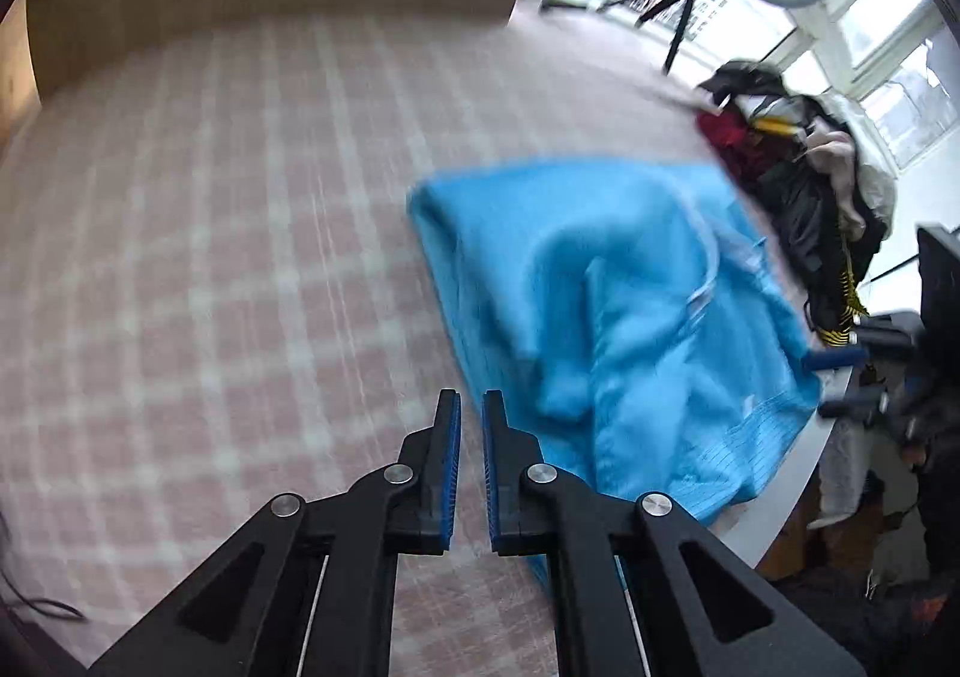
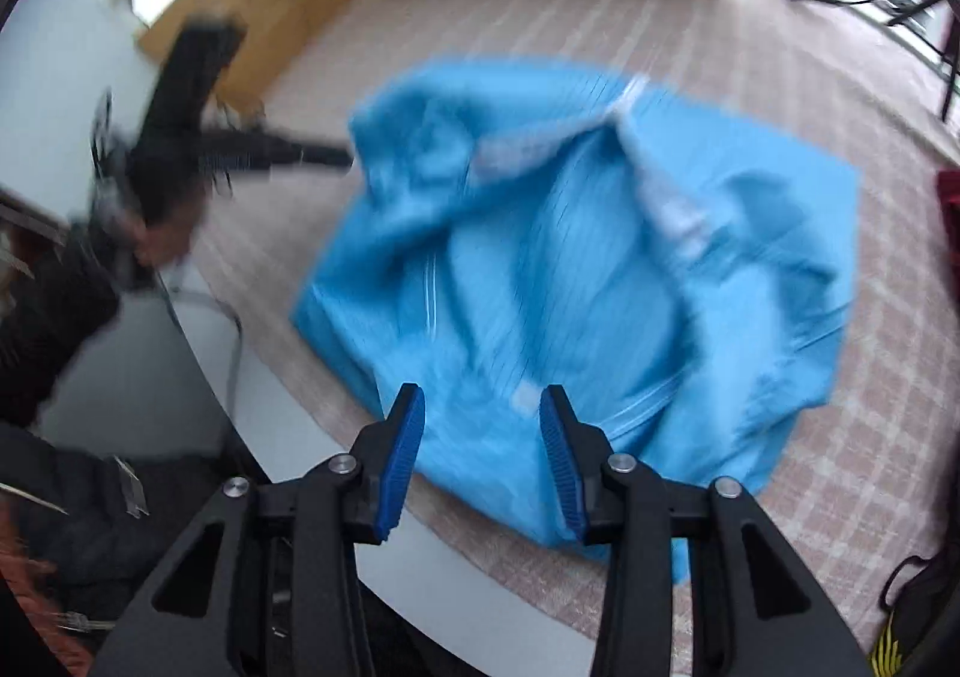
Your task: Fold clothes
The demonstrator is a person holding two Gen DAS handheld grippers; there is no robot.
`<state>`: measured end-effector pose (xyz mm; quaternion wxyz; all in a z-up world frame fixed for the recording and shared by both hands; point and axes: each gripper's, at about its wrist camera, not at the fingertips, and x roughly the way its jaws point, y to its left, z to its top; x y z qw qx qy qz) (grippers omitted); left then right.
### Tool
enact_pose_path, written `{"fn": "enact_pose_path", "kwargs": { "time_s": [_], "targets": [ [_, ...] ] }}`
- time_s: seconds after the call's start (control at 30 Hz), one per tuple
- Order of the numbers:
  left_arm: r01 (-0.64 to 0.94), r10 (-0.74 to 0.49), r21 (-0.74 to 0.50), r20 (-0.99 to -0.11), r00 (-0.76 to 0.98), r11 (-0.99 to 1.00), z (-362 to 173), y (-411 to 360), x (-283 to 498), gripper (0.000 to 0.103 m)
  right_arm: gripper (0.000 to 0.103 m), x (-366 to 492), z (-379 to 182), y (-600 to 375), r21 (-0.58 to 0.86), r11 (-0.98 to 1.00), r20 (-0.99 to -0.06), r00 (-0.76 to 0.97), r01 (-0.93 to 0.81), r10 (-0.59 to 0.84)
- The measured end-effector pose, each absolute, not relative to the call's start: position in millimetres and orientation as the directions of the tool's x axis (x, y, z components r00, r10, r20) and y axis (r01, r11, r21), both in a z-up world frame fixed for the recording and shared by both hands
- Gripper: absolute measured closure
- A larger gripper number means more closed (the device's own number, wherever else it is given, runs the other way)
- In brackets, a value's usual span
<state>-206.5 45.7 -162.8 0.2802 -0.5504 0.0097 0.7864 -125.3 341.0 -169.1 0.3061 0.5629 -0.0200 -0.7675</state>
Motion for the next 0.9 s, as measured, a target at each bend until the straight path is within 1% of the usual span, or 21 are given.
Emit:
{"fn": "enact_pose_path", "kwargs": {
  "time_s": [0.07, 0.1, 0.17, 0.2, 0.3, 0.33, 0.37, 0.47, 0.53, 0.63, 0.73, 0.77, 0.83, 0.9],
  "targets": [
    [-0.5, 0.398, -0.195, -0.852, -0.339, -0.843, -139, 58, -211, 0.094, 0.064, -146, -152, 357, 0.349, -0.846, -0.828, -0.29, 0.402, -0.48],
    [-0.517, 0.384, -0.152, -0.842, -0.379, -0.843, -131, 67, -216, 0.094, 0.065, -157, -145, 365, 0.329, -0.866, -0.817, -0.347, 0.376, -0.46],
    [-0.536, 0.397, -0.149, -0.833, -0.385, -0.831, -131, 86, -230, 0.094, 0.075, -183, -138, 378, 0.299, -0.898, -0.797, -0.433, 0.324, -0.422],
    [-0.544, 0.411, -0.164, -0.833, -0.37, -0.823, -136, 94, -237, 0.094, 0.077, -199, -144, 381, 0.3, -0.905, -0.798, -0.44, 0.301, -0.411],
    [-0.576, 0.41, -0.167, -0.853, -0.322, -0.8, -160, 120, -251, 0.094, 0.081, -240, -176, 386, 0.293, -0.927, -0.839, -0.403, 0.232, -0.366],
    [-0.588, 0.393, -0.152, -0.866, -0.308, -0.795, -170, 127, -252, 0.093, 0.084, -246, -188, 385, 0.281, -0.932, -0.855, -0.38, 0.229, -0.352],
    [-0.597, 0.375, -0.135, -0.878, -0.298, -0.79, -180, 129, -248, 0.094, 0.084, -251, -200, 384, 0.269, -0.936, -0.871, -0.357, 0.226, -0.337],
    [-0.609, 0.344, -0.122, -0.902, -0.261, -0.783, -209, 127, -234, 0.093, 0.084, -244, -232, 382, 0.214, -0.946, -0.912, -0.297, 0.245, -0.283],
    [-0.597, 0.352, -0.144, -0.903, -0.247, -0.789, -216, 120, -225, 0.092, 0.087, -235, -246, 385, 0.203, -0.948, -0.924, -0.271, 0.247, -0.268],
    [-0.583, 0.351, -0.153, -0.904, -0.244, -0.798, -203, 112, -222, 0.092, 0.087, -229, -239, 395, 0.239, -0.942, -0.92, -0.257, 0.234, -0.297],
    [-0.58, 0.373, -0.145, -0.879, -0.297, -0.802, -173, 110, -225, 0.092, 0.087, -228, -211, 407, 0.3, -0.929, -0.881, -0.309, 0.218, -0.358],
    [-0.587, 0.382, -0.137, -0.868, -0.316, -0.798, -163, 113, -228, 0.092, 0.087, -230, -204, 407, 0.306, -0.926, -0.871, -0.327, 0.221, -0.366],
    [-0.608, 0.398, -0.122, -0.851, -0.343, -0.785, -152, 125, -234, 0.088, 0.086, -239, -192, 401, 0.297, -0.925, -0.856, -0.362, 0.237, -0.368],
    [-0.624, 0.421, -0.14, -0.845, -0.33, -0.769, -151, 142, -247, 0.088, 0.086, -247, -185, 393, 0.295, -0.92, -0.845, -0.38, 0.257, -0.377]
  ]
}}
